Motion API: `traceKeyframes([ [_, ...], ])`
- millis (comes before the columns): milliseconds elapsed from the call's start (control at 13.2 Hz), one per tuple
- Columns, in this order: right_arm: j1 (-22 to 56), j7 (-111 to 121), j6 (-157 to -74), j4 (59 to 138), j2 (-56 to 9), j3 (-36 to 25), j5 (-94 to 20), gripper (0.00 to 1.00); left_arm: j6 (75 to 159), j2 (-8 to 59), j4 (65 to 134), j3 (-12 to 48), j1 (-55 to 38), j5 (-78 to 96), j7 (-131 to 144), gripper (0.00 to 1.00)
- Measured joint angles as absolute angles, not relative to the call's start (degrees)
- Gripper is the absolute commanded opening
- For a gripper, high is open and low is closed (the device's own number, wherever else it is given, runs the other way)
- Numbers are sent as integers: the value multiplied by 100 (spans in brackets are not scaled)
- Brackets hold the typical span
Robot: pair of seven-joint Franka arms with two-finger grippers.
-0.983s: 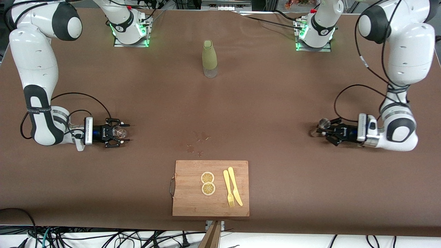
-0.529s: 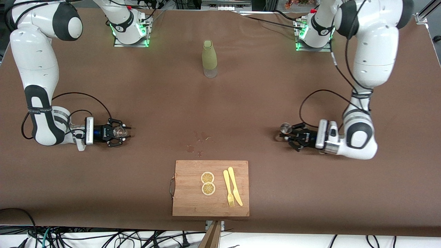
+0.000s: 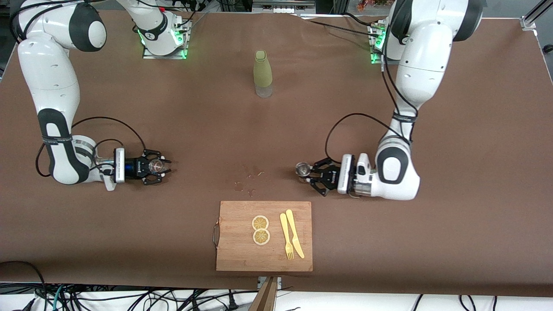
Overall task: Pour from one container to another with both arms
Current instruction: 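Carry the beaker and jigger toward each other above the cutting board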
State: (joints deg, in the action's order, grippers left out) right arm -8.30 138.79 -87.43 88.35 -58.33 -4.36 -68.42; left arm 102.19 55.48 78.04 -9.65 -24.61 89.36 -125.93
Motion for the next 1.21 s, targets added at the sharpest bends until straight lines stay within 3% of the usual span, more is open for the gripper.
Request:
traceKeyframes([
  [76, -779, 13790, -8764, 8835, -5837, -342, -6842, 20, 10351, 5672, 7688, -929, -2622, 9155, -12545, 0],
  [529, -499, 13691, -8988, 8835, -5844, -34, -6844, 8, 12006, 6042, 7007, -946, -3604, 9592, -11887, 0],
  [1209, -333, 12261, -9798, 8718, -5861, 1052, -6846, 7, 12730, 6594, 6415, -1367, -4386, 9985, -11290, 0],
])
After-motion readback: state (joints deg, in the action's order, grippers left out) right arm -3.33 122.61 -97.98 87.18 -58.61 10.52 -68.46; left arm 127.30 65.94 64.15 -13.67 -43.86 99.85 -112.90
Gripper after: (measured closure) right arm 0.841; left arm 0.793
